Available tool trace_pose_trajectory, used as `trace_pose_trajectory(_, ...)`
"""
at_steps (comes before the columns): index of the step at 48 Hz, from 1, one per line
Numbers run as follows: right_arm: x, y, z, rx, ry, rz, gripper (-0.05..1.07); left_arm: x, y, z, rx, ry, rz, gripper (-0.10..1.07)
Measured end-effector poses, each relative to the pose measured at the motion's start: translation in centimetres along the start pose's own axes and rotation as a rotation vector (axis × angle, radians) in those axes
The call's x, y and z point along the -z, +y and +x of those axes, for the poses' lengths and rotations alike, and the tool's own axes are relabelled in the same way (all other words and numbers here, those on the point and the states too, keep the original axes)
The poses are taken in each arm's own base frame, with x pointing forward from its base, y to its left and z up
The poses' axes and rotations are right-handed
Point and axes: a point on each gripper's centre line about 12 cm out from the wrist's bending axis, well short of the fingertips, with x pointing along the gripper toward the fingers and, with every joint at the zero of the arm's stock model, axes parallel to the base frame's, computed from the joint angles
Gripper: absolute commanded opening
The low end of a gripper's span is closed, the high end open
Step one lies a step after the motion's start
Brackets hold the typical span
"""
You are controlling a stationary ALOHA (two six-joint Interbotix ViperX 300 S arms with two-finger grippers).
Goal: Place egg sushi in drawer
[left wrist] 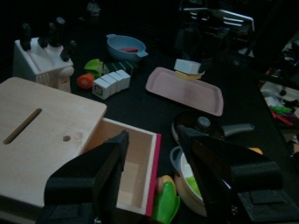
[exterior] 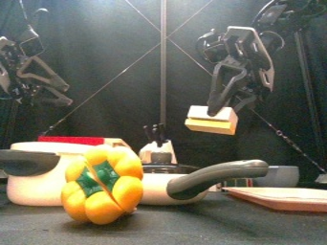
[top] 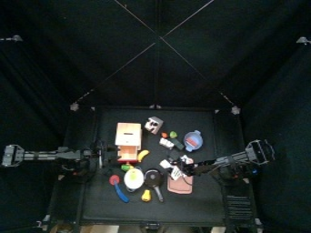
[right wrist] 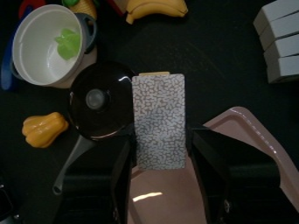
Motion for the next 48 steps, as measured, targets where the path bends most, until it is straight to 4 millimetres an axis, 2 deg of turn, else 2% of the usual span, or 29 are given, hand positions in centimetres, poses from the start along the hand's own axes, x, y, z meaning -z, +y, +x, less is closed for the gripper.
trace_pose_trajectory(9,-0.9,0.1,0.0,-0.004,-0.024,0.002,0.64,-0.1,0.1,0.0,-0.005,-0.010,0.002,0.86)
trace_pose_trajectory(20,-4.1,1.3,1.0,-0.050,-0.100,-0.024,0.64,-1.3,1.1,-0.1,-0.055,-0.108,-0.008,0.86)
trace_pose_trajectory(31,-7.7,3.3,4.1,-0.095,-0.180,-0.110,0.64,-2.0,3.2,-0.8,-0.166,-0.232,-0.041,0.86)
trace_pose_trajectory(38,-10.1,4.5,6.2,-0.111,-0.233,-0.175,0.64,-1.5,4.6,-1.5,-0.248,-0.282,-0.091,0.86)
trace_pose_trajectory(48,-12.7,5.8,8.6,-0.113,-0.287,-0.220,0.64,-1.0,5.0,-1.8,-0.268,-0.285,-0.098,0.86)
